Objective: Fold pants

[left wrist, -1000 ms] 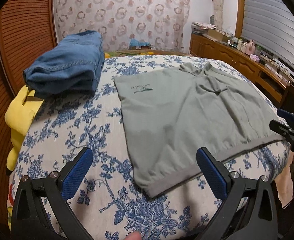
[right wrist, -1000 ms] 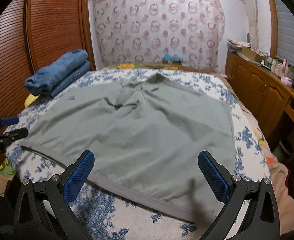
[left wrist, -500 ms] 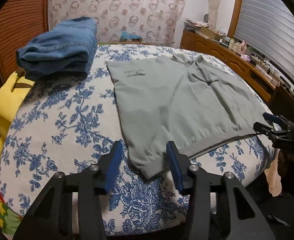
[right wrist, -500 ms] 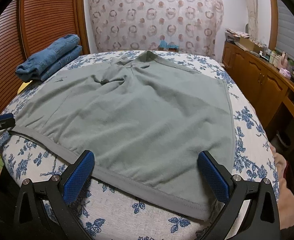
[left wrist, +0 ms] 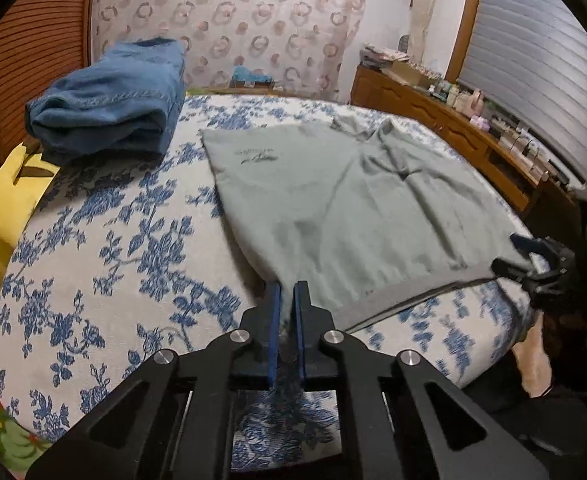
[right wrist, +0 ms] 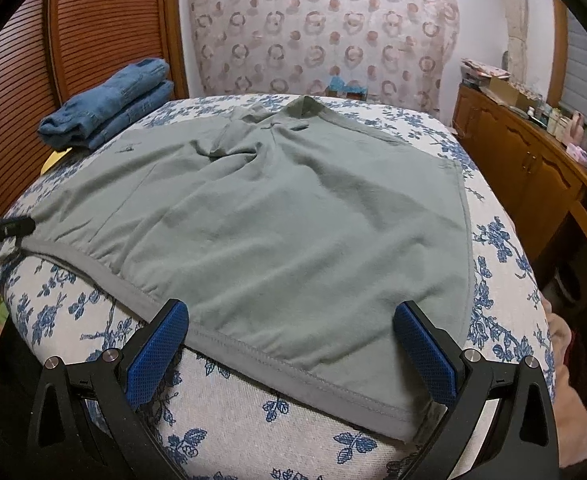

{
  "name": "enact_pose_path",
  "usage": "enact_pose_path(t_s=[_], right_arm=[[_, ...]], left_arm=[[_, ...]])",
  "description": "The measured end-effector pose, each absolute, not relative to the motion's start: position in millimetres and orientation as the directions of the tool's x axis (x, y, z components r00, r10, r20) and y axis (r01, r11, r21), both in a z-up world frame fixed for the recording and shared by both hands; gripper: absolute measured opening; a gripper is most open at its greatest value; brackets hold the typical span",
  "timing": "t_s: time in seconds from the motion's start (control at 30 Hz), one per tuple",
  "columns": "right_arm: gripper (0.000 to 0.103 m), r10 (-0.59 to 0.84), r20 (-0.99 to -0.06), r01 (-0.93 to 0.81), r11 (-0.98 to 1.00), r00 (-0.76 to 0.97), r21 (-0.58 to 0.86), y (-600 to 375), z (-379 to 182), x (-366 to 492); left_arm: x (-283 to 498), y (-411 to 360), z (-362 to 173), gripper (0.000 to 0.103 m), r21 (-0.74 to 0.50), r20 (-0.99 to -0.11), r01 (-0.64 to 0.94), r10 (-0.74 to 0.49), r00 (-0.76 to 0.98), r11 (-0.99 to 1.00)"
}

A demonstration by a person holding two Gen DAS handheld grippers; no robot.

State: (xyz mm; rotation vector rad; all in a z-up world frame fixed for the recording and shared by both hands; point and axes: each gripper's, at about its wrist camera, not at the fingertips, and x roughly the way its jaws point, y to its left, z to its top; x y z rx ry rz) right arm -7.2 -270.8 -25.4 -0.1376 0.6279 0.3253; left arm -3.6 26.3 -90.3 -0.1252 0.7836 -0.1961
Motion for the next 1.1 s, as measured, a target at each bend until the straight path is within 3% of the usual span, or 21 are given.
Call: enact_pose_path(t_s=[0.33,0.43,0.47,0.8,1.1], right_arm=[[0.102,0.261,-0.596,-0.346,0.938,0.760,-0.030,-271.1,-22.9,10.7],[0.089,0.270,-0.592,-0.349,0.937,0.759,-0.021,-271.9,-20.2,18.2],[0.079,0.276,-0.590,-0.354,0.935,0.759,-0.018,-272.3,-18.3,18.9],[0.043,0.267,-0.584,-0.326,0.945,0.767,0.004,-285.7,-15.0,21.8],[0.033,0.283,-0.577,-0.330,0.944,0.766,0.026,-291.6,-14.0,22.3]], left_arm=[[12.0,1.5,-54.8,0.006,-0.181,-0.640,0.230,-0.292,0.711,0.956],[21.6,-12.5,-47.5,0.006,-0.162,-0.641,0.273,-0.311,0.701,0.948],[25.3,-18.2,-44.7,0.006,-0.152,-0.641,0.289,-0.317,0.699,0.945],[50.2,-58.4,-20.3,0.006,-0.141,-0.618,0.384,-0.384,0.686,0.912],[70.4,-99.6,4.8,0.006,-0.134,-0.593,0.467,-0.448,0.669,0.874]])
